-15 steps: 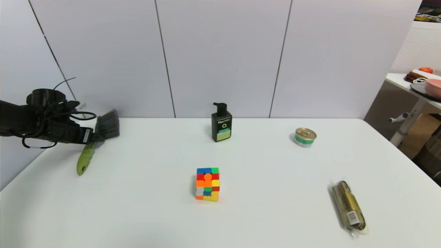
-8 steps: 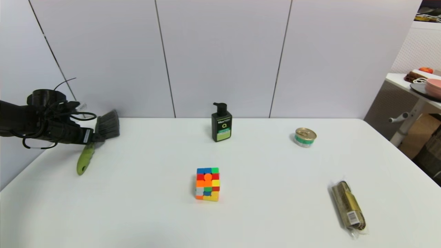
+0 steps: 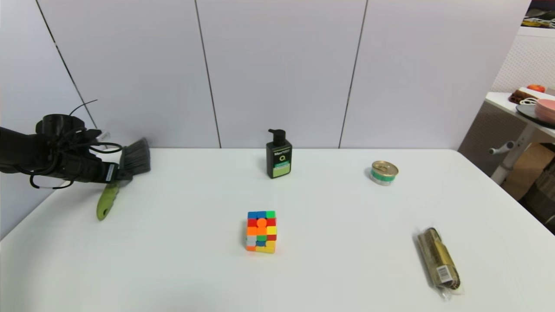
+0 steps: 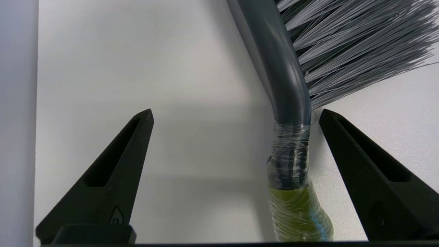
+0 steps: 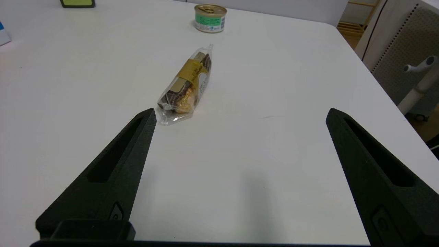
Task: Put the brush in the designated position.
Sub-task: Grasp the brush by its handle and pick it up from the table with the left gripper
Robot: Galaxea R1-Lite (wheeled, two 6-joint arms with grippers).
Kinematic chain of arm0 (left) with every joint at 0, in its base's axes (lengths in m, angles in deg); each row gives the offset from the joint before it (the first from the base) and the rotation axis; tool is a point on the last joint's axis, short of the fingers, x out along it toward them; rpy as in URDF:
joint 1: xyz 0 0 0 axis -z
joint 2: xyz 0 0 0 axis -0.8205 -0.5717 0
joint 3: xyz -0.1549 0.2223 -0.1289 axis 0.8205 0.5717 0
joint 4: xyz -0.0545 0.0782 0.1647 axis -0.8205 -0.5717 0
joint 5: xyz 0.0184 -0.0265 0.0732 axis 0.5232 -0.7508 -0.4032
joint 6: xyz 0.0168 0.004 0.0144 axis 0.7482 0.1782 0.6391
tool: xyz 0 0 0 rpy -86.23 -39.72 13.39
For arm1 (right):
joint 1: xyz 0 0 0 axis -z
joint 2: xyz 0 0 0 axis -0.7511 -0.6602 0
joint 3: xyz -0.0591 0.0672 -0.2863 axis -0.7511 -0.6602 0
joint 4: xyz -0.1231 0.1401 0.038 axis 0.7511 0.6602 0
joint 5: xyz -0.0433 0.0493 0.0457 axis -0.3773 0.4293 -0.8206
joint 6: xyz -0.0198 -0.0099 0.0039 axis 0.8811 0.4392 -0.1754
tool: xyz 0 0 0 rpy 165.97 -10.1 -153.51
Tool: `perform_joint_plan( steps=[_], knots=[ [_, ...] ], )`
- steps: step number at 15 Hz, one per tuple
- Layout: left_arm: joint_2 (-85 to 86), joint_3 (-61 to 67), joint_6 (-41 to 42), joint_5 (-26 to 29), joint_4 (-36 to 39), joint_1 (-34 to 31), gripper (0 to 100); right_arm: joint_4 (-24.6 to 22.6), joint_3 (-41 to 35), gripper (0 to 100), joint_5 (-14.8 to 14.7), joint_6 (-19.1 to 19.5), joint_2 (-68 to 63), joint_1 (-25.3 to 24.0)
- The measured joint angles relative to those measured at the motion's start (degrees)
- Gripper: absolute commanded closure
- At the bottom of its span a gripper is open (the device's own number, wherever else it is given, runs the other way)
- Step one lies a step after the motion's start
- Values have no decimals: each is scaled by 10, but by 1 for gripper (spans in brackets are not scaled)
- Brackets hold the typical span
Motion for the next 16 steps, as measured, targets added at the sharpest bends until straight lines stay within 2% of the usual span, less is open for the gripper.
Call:
perform_joint_plan(
  steps=[16],
  knots=[
    [1,17,-39,35,29,0,0,0,0,0,0,0,0,0]
  ],
)
